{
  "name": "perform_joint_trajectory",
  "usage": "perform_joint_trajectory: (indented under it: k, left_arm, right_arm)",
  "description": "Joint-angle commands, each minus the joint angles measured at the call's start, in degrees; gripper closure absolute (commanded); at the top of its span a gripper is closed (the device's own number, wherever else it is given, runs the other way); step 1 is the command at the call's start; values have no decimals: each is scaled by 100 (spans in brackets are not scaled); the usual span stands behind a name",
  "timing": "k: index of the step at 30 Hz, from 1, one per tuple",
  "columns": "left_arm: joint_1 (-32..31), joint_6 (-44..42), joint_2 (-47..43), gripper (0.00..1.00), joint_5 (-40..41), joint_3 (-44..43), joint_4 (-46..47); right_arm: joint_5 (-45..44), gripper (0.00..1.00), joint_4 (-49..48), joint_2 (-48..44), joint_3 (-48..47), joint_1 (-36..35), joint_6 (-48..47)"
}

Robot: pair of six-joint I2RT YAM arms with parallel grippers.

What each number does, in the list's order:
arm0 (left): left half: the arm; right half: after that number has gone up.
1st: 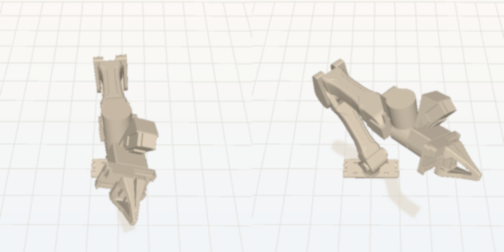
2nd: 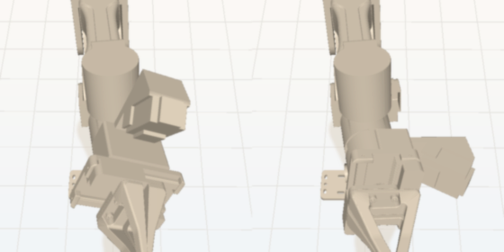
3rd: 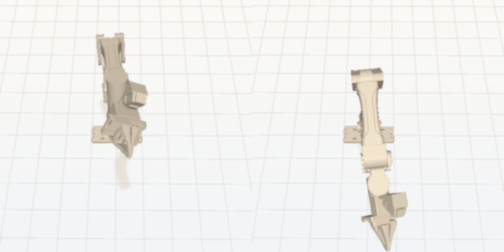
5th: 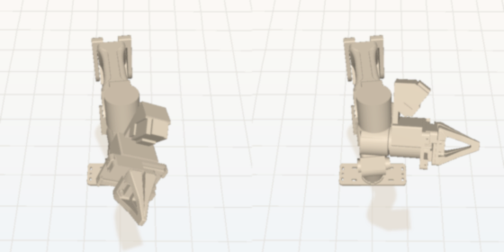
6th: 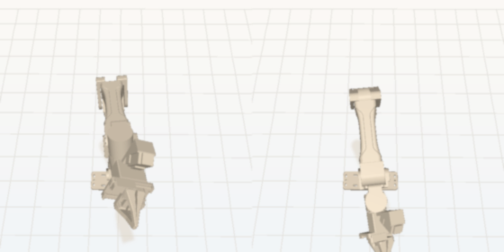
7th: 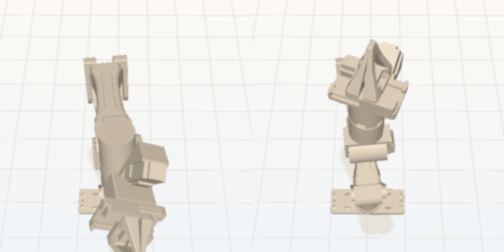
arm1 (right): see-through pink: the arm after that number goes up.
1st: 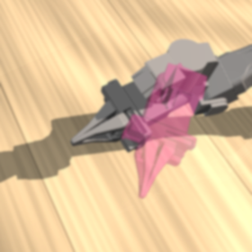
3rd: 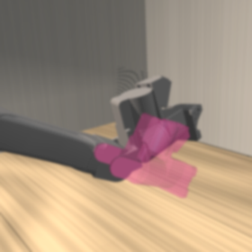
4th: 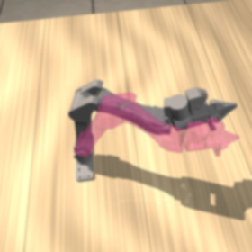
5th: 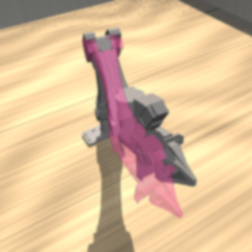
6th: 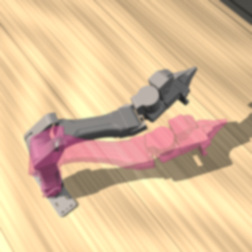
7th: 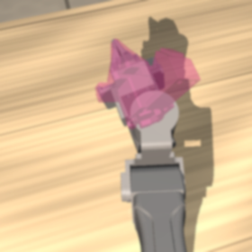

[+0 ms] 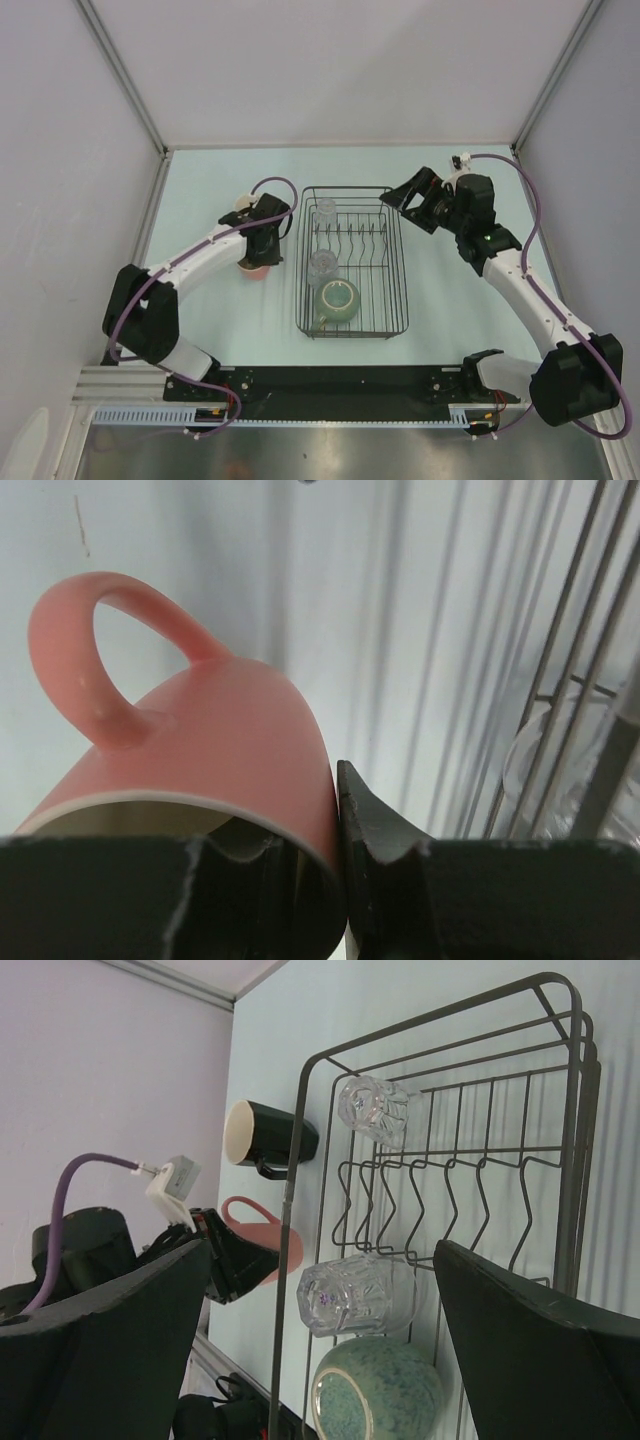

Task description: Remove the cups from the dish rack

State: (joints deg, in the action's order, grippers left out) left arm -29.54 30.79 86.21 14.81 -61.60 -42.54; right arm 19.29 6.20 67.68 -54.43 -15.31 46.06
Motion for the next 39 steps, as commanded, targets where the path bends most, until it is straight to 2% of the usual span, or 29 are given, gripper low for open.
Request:
perform_joint_trajectory:
  k: [1, 15, 18, 21, 24, 31, 34, 39]
  left_arm:
    - [194, -161, 264, 100, -188, -150, 396]
    - [370, -213, 792, 98, -391, -423, 238]
    - [370, -257, 626, 84, -443, -414, 238]
    - [370, -257, 432, 64, -479, -414, 168]
    - [370, -249, 151, 52, -514, -466, 28]
    - [370, -336, -517, 39, -549, -870, -421]
    - [370, -371, -667, 36, -576, -1370, -921]
    - [370, -433, -1106, 24, -374, -2215, -1484]
  right_arm:
    - [-39, 0, -31, -202, 12, -25, -168]
    - [-74, 0, -22, -255, 100, -42, -238]
    - [-92, 0, 4, -273, 117, -33, -264]
    - [-109, 0, 31, -326, 126, -25, -273]
    - [-118, 0, 48, -317, 109, -33, -273]
    - [-153, 0, 92, -308, 74, -33, -335]
    - [-215, 0, 197, -282, -14, -33, -440]
    - [-513, 0, 539, -81, -278, -165, -809]
